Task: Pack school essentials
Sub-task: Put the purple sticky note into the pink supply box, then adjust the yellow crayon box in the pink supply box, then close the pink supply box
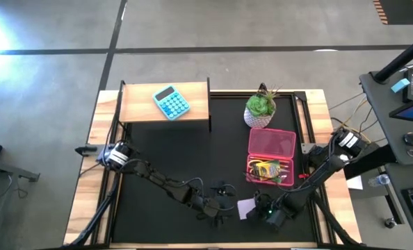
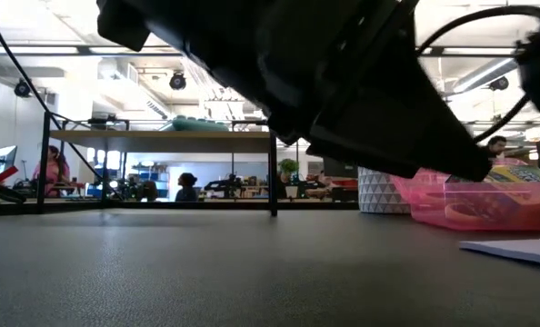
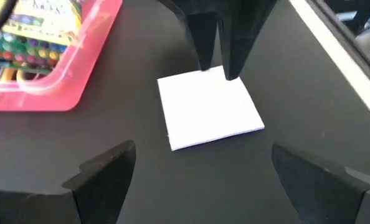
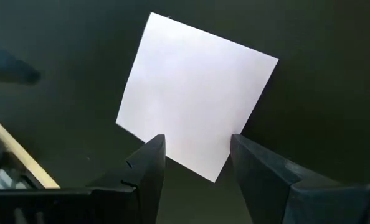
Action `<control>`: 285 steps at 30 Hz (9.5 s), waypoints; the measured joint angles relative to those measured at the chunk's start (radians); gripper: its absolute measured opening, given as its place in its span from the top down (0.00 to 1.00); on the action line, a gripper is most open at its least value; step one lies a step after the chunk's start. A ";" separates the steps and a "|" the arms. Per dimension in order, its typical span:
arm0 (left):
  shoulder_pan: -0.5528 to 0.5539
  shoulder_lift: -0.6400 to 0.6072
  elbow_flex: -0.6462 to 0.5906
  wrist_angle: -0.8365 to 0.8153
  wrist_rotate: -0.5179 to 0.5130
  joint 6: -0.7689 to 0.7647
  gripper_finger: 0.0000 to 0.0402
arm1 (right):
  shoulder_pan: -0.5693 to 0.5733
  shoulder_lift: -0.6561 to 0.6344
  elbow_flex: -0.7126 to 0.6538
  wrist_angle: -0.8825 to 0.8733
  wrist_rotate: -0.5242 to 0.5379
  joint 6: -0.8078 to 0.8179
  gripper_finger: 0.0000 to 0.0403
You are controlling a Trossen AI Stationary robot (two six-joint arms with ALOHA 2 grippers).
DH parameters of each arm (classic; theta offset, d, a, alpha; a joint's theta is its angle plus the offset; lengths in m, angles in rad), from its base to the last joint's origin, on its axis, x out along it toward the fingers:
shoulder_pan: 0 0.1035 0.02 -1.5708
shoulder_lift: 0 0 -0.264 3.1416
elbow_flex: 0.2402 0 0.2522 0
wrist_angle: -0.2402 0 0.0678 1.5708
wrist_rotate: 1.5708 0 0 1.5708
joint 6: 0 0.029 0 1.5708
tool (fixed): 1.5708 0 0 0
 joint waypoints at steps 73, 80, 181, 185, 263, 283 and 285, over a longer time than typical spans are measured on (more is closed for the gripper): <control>0.031 0.109 -0.008 0.081 -0.055 -0.077 0.11 | -0.115 -0.004 -0.006 0.003 -0.006 -0.092 0.57; 0.031 0.109 -0.008 0.081 -0.054 -0.077 0.11 | -0.116 0.011 -0.006 0.000 -0.005 -0.112 0.57; 0.099 0.103 -0.012 0.067 -0.062 -0.077 0.11 | -0.286 -0.523 -0.141 -0.720 -0.092 -0.373 0.56; 0.100 0.103 -0.012 0.066 -0.061 -0.077 0.11 | -0.300 -0.523 -0.141 -0.782 -0.087 -0.356 0.48; 0.208 -0.488 -0.079 -0.297 -0.189 -0.122 0.11 | -1.008 -0.498 0.074 -1.155 0.124 -0.752 0.46; 0.229 -0.055 -0.011 0.026 -0.083 -0.520 0.11 | -1.164 -0.498 0.070 -1.121 0.048 -1.289 0.46; 0.229 -0.021 0.022 0.029 -0.083 -0.497 0.11 | -1.164 -0.498 0.070 -1.121 0.047 -1.295 0.46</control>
